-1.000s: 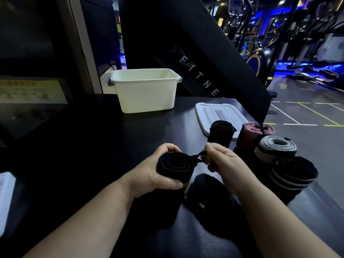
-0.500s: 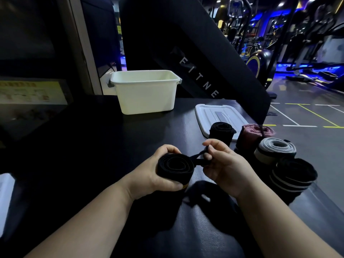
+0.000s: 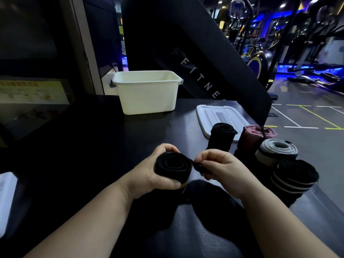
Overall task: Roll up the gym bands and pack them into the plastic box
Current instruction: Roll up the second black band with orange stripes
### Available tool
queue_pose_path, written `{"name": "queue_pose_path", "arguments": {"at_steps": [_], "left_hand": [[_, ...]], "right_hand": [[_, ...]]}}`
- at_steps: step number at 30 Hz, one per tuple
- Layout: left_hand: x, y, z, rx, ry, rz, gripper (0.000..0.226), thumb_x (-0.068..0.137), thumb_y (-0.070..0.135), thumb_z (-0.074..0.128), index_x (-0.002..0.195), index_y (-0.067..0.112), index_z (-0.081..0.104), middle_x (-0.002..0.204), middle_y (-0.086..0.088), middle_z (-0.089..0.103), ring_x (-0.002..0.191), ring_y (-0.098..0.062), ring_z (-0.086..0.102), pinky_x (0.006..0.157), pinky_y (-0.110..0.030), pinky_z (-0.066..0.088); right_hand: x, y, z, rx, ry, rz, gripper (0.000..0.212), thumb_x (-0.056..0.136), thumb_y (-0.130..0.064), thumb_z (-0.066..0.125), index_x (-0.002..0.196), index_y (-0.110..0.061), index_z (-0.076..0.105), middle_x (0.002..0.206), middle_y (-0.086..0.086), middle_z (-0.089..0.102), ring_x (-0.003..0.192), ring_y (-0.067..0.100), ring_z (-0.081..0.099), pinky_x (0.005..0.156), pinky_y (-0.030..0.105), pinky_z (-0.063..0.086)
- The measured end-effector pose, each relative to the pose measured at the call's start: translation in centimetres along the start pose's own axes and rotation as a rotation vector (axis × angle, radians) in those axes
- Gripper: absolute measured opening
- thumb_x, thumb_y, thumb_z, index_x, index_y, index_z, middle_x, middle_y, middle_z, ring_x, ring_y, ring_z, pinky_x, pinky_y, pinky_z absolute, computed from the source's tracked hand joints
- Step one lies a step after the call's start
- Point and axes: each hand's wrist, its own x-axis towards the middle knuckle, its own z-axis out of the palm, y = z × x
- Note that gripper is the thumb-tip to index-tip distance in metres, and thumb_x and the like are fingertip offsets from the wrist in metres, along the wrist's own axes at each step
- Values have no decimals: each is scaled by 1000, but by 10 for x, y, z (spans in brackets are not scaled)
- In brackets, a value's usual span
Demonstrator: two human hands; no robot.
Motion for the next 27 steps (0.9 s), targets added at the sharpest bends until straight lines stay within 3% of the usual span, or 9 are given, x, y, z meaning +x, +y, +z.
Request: {"name": "queue_pose_path", "arguments": {"at_steps": [3,6,9,12,16,19,23,27], "left_hand": [[0,-1,-1,4,8,-4,76,48,24,82,117,21,49,103,2,62,96,-9,59,82,-26,48],[0,-2,-1,-13,6,-7,76,49,23,82,117,21,49,103,1,62,97,-11,60,83,-27,49],[1,-2,-1,-31,-4,-7,76,49,22,82,118,20,49,102,3,63,97,-11,60,83,-27,50],[1,-3,-2,-46,-5,-9,76,49,20,82,118,19,49,102,3,63,96,-11,60,82,-27,50],[0,-4,-3,-50,2,-10,76,50,19,82,118,19,49,102,2,63,96,-11,60,81,-26,50],[1,-4,-2,-50,24,-8,76,50,19,82,118,18,49,102,2,63,96,-11,60,82,-26,51],[4,-5,-1,-17,54,3,72,52,20,83,116,23,50,103,3,63,99,-11,60,86,-29,51],[5,-5,2,-10,47,-7,72,51,21,83,115,26,51,106,1,62,101,-15,61,91,-40,51]], "right_hand": [[-1,1,1,-125,-26,-32,28,89,12,50,79,-8,68,71,1,67,64,11,60,59,22,47],[-3,2,0,-142,-57,-65,8,74,-10,65,80,-9,70,73,8,67,67,15,61,65,26,50],[-1,9,-5,-423,-13,-185,19,65,-22,86,78,-23,72,79,9,68,72,14,61,70,29,49],[2,14,-4,-519,91,-380,23,67,-16,85,75,-32,70,79,-3,68,74,12,66,72,30,54],[4,14,-6,-479,150,-381,10,83,-20,74,78,-16,67,68,-2,64,62,12,63,64,37,54],[3,11,-5,-338,104,-390,30,82,-36,63,81,-6,62,84,-3,60,72,13,59,70,34,50],[2,8,1,-42,59,-309,29,74,-45,68,81,-18,61,85,-4,61,82,12,58,79,26,49],[3,7,2,-31,92,-334,15,78,-43,61,77,-28,60,75,-5,55,74,9,53,78,29,46]]}}
